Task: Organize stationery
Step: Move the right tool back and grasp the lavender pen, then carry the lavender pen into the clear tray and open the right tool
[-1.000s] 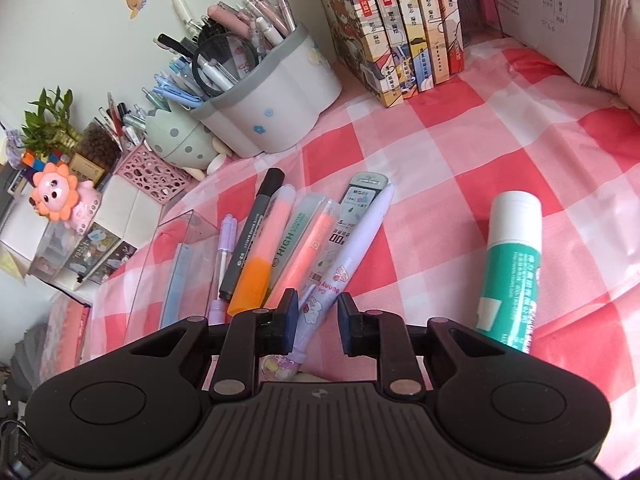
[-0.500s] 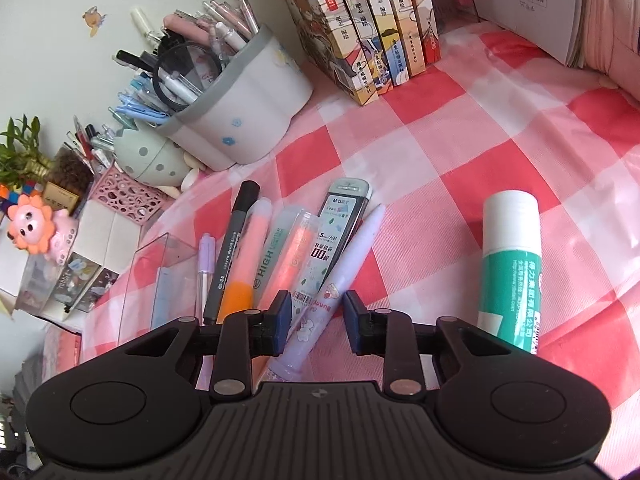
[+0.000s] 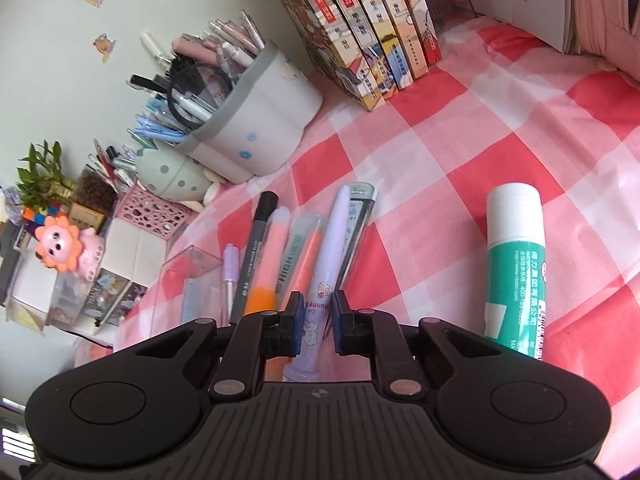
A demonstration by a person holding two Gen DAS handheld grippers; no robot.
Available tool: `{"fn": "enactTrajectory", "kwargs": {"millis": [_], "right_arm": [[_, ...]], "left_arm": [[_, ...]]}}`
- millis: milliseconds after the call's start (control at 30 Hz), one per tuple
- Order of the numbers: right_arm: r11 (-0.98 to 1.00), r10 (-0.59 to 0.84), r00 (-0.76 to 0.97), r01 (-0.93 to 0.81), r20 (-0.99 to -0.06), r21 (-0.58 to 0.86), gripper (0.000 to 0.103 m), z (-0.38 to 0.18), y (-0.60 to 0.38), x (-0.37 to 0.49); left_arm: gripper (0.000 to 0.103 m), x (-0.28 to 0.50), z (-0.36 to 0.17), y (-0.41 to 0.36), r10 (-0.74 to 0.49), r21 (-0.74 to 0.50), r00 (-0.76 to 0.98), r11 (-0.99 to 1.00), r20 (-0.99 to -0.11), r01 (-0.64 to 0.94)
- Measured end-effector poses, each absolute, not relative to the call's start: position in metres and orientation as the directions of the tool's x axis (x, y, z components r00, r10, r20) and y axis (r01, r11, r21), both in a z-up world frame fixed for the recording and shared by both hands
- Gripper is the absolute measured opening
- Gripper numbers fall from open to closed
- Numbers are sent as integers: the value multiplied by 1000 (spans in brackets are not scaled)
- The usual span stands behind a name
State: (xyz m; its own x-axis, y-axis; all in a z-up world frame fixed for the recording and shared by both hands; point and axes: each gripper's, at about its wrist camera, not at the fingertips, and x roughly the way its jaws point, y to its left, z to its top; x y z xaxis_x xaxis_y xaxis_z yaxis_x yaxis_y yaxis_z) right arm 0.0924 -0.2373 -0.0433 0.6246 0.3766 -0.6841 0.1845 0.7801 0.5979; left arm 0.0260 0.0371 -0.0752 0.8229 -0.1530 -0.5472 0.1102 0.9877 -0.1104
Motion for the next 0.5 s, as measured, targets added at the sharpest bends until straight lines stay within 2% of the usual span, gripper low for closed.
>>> {"fn": "enactTrajectory", "kwargs": {"millis": [200,500], "right_arm": [[780,384,629,172,-676,602,10,-39,-236,94],[838,323,626,159,-709,522,10,-38,-236,114]], "left_arm": [[49,26,-75,37,-153,-110,823,988,-547,110],[49,26,-75,37,-153,-110,823,988,-547,110]]}}
